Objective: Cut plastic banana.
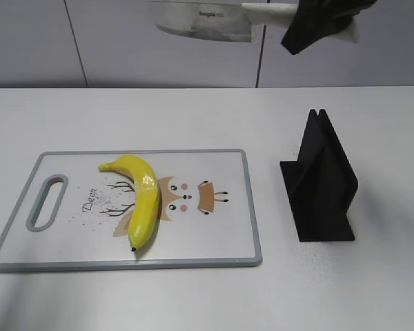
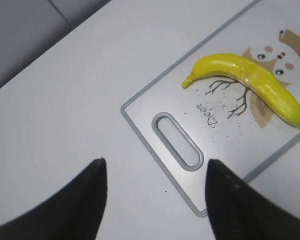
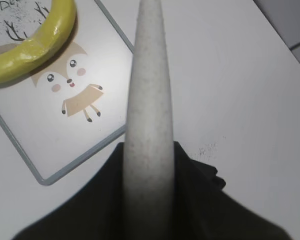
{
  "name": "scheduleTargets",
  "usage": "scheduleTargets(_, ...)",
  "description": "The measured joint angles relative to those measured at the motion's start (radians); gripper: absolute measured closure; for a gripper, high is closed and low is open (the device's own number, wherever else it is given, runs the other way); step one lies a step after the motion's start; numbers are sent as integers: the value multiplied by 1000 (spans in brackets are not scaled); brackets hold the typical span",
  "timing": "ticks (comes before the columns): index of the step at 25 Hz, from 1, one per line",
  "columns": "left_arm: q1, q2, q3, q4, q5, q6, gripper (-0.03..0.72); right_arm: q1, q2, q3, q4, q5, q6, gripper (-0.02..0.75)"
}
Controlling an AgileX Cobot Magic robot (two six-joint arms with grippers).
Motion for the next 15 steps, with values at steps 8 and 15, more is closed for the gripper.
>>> scheduleTargets(8,-145,315,-281,27,111,241,95,42,145,-111,88,81,-358,570)
scheduleTargets(15,-219,500,-339,24,90,375,95,61,186,-111,231,88,-611,570)
